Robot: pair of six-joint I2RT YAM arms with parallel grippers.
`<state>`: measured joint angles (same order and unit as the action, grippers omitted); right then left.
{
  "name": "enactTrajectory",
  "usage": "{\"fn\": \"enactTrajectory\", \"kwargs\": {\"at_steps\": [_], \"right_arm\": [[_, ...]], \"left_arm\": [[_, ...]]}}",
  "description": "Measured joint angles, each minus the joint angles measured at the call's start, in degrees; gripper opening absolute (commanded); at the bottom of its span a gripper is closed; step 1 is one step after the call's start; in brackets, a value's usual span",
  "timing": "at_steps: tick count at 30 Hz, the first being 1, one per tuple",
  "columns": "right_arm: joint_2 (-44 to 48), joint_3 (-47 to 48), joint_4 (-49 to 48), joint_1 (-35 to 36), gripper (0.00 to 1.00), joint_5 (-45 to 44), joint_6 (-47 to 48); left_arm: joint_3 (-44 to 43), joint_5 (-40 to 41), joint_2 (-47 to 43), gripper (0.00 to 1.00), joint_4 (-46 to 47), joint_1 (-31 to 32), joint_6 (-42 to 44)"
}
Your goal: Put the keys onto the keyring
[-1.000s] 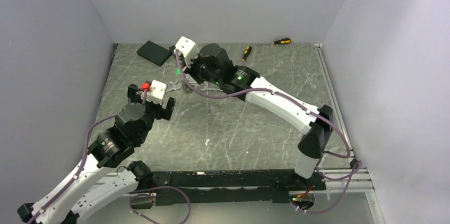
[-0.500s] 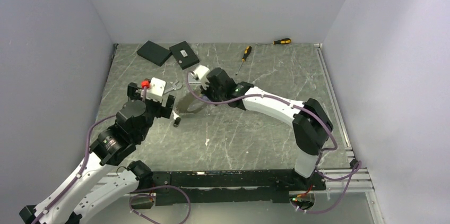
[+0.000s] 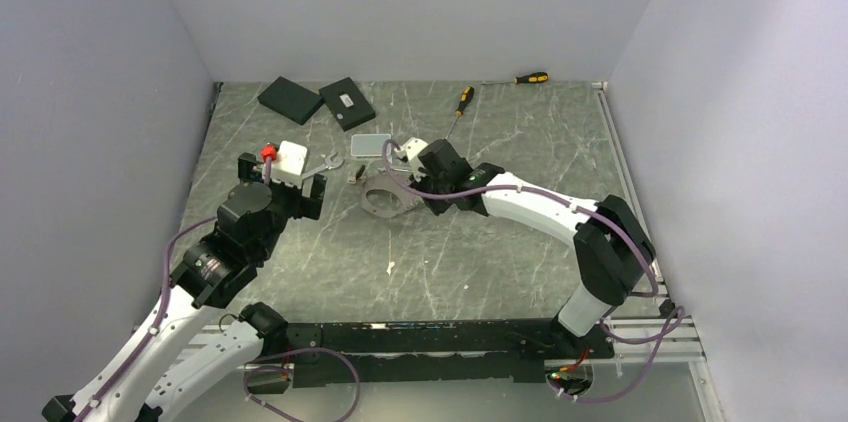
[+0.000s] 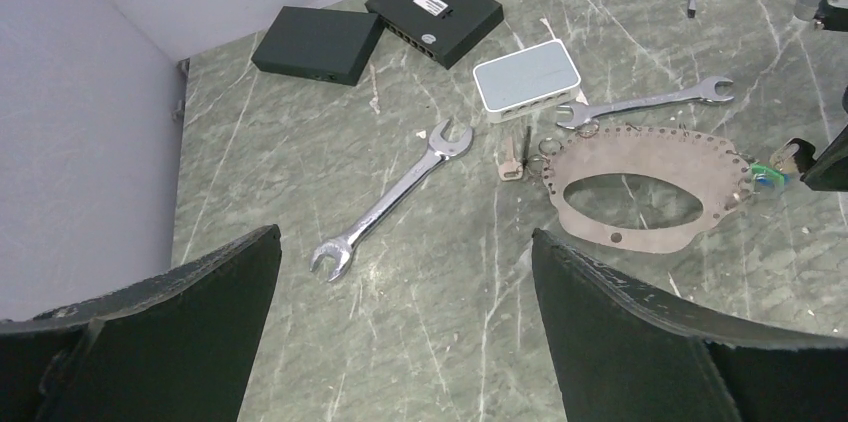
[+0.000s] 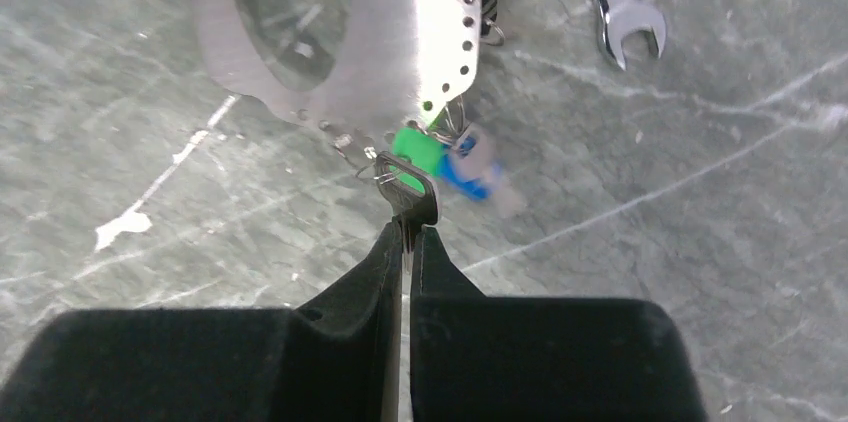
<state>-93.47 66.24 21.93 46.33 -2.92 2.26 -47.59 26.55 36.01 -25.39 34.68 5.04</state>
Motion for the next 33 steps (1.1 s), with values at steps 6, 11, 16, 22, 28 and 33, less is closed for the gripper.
{"fn": "enactTrajectory", "kwargs": {"at_steps": [6,11,16,22,28,33], "right_arm": [[-2.0,-1.8,2.1,-2.9,0.00,0.3,-1.4],[-2.3,-3.4,2.9,-3.1,0.00,0.4,-2.8],[-2.9,-4.6,3.3,-3.7,0.33,0.2,-4.1],[-1.4,-9.0,4.1,-4.8,0.82,-2.2,-7.1],[11.1,-12.1,0.8,-4.9,1.00,-4.1,-8.4],[23.6,-13.3,-11.3,-4.9,1.00,-6.0,-8.3]], "left_arm": [[0.0,-0.3,0.3,0.99,0.1,0.0,-0.1],[0.0,-0.4,0.6,0.99,0.3,-0.1,-0.1],[0.0,-0.4,0.9,0.99,0.4,-0.2,-0.1],[0.0,-0.4,1.4,0.99,0.7,-0.4,-0.1],[0.0,-0.4,2.7,0.99,0.7,-0.5,0.0],[0.0,-0.4,4.9,0.99,0.7,-0.6,-0.2]]}}
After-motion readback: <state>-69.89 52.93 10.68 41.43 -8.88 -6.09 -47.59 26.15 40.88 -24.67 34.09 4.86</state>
